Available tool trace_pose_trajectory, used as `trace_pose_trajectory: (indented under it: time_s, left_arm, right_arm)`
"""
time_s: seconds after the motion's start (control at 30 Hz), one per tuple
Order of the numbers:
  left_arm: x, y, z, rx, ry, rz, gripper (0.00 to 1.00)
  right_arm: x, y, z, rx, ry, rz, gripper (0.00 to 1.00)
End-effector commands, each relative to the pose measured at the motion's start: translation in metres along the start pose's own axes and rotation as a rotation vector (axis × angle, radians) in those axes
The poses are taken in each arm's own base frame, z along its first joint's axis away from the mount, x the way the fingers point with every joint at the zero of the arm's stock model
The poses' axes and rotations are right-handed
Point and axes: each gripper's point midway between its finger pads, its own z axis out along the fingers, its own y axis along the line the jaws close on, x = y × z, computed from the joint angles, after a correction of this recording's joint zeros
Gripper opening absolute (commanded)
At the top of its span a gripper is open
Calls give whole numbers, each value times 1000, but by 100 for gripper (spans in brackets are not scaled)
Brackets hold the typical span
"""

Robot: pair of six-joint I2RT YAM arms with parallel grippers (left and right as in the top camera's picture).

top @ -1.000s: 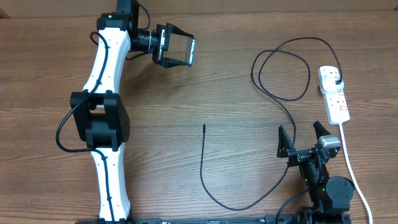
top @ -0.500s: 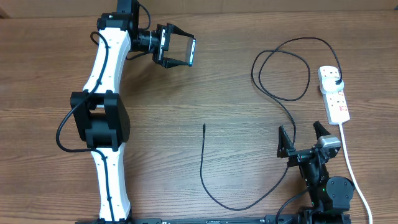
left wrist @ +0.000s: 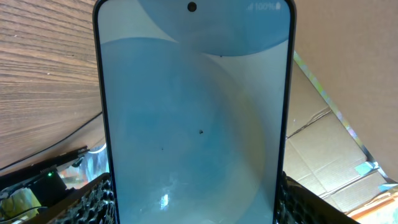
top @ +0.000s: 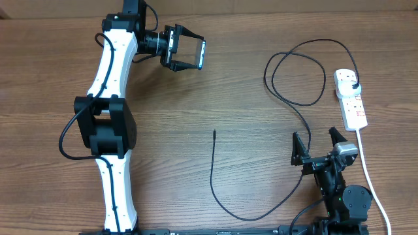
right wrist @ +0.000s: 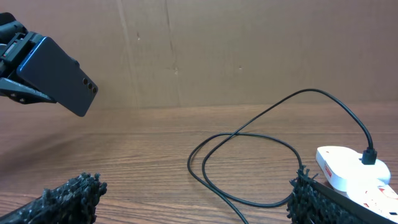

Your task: Plug charger to phone and switch on socket

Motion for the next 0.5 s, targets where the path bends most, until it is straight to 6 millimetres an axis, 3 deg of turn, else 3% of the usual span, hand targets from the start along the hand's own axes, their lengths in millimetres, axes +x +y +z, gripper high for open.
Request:
trace_pose_trajectory:
  time_s: [0.0,0.23,0.47]
  left_arm:
    - [17,-13,-1,30,51,18,4]
    - [12,-11,0,18,21,29,4]
    - [-6,-4,-1,-28,-82,92,4]
  right_arm:
    - [2,-1,0,5,-5,-1,100]
    - [2,-1,0,5,-5,-1,100]
    - [2,-1,0,5,-5,-1,100]
